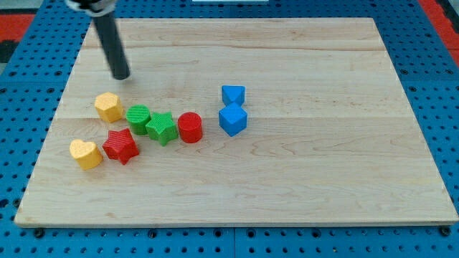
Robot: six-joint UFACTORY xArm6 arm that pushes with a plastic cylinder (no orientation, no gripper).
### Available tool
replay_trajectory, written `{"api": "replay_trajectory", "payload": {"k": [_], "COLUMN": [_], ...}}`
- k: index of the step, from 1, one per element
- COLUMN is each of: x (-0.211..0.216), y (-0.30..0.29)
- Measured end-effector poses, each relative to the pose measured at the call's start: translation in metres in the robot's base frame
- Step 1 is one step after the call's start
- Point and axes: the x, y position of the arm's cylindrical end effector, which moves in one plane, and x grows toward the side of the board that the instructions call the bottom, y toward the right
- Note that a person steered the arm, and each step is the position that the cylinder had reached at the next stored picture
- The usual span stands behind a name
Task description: Move the blue triangle above the red circle
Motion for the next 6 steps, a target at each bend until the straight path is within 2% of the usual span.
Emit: {"api": "replay_trajectory", "payload": {"k": [1, 2, 3, 4, 5, 6], "x": [0.048, 0.058, -0.001, -0.009, 0.012, 0.030], "y": [0.004, 0.014, 0.093, 0.224, 0.278, 0.232]}}
